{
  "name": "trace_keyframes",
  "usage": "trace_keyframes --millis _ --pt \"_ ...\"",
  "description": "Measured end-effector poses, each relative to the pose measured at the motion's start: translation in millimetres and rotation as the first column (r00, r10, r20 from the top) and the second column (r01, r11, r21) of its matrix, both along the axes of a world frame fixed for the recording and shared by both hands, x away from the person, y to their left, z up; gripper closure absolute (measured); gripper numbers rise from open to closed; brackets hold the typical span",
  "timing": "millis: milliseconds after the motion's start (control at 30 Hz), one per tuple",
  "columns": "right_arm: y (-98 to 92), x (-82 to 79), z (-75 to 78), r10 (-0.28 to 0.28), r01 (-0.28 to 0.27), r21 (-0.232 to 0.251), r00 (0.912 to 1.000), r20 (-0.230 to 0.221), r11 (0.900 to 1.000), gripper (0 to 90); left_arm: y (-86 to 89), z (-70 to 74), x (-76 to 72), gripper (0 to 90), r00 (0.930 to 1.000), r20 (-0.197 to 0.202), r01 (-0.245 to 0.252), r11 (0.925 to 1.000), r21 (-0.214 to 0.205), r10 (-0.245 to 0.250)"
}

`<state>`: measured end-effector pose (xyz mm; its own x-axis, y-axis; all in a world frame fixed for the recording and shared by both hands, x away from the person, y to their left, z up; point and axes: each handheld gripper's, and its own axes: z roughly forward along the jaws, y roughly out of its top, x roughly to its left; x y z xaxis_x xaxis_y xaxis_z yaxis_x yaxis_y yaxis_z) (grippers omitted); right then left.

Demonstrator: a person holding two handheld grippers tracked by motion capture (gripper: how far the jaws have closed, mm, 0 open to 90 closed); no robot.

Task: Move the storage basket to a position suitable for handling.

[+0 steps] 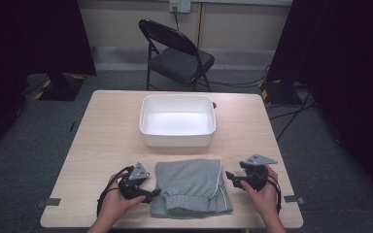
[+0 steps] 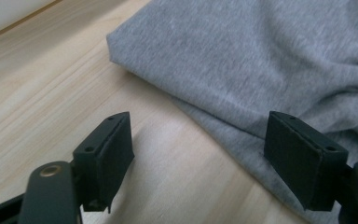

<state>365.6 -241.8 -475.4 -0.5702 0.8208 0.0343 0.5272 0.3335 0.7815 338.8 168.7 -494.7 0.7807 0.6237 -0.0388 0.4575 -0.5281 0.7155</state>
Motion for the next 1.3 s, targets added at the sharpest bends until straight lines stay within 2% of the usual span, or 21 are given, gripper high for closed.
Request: trace_keyframes --millis 133,300,367,500,533,600,700,767,833,867,1000,1133,1300 --pt "1.0 5.2 7.1 -0.012 0.012 0.034 0.9999 0.001 0.9994 27.3 3.1 -0.9 -3.5 23.0 0.9998 -0.017 -0.003 0.9999 -0.011 0.003" --pt "9.4 12.9 10.5 -0.002 0.002 0.054 1.0000 0.003 0.9985 27.0 2.0 -0.1 -6.8 23.5 0.9998 -0.018 0.009 0.9998 -0.015 -0.009" --pt "13.0 15.3 11.1 0.005 -0.006 0.054 1.0000 0.004 0.9985 27.0 1.1 -0.7 -8.9 23.7 0.9997 -0.022 0.010 0.9998 -0.019 -0.010" --pt "19.1 18.9 10.1 0.018 -0.018 0.035 0.9998 0.005 0.9992 27.1 -1.2 -1.3 -11.7 24.3 0.9997 0.004 0.024 0.9997 0.009 -0.024" --pt "19.8 19.5 9.2 0.018 -0.018 0.025 0.9998 0.007 0.9995 27.1 -1.9 -0.5 -12.4 27.5 0.9994 0.005 0.036 0.9993 0.009 -0.036" --pt "19.6 20.3 7.9 0.021 -0.021 0.036 0.9998 -0.002 0.9991 27.0 -4.9 0.9 -14.5 35.8 0.9991 0.005 0.043 0.9989 0.015 -0.043" --pt "18.2 19.9 7.2 0.017 -0.017 0.033 0.9999 0.000 0.9993 26.9 -8.9 3.2 -16.0 43.7 0.9990 -0.007 0.045 0.9987 0.023 -0.044" --pt "17.8 19.4 7.0 0.013 -0.013 0.035 0.9999 0.000 0.9993 26.9 -11.0 5.1 -17.8 56.2 0.9969 -0.016 0.078 0.9966 0.026 -0.077" --pt "17.5 20.1 7.8 0.010 -0.010 0.048 1.0000 0.000 0.9988 27.0 -11.8 5.1 -18.6 68.6 0.9949 -0.023 0.098 0.9951 0.014 -0.098" --pt "18.0 20.1 8.8 0.005 -0.005 0.055 1.0000 0.001 0.9985 27.0 -11.7 5.1 -18.3 70.1 0.9945 -0.027 0.101 0.9948 0.011 -0.101" --pt "23.5 20.9 11.9 0.029 -0.029 0.055 0.9995 0.010 0.9980 27.0 -11.4 4.7 -18.7 86.8 0.9931 -0.057 0.101 0.9947 -0.018 -0.102" --pt "31.5 23.1 8.5 0.048 -0.047 0.046 0.9988 -0.009 0.9978 27.2 -12.5 7.3 -19.9 89.2 0.9933 -0.064 0.097 0.9952 0.011 -0.096" --pt "39.1 23.1 1.8 0.069 -0.068 0.021 0.9972 -0.028 0.9974 27.8 -9.3 8.2 -19.0 89.5 0.9929 -0.088 0.081 0.9967 0.004 -0.080"
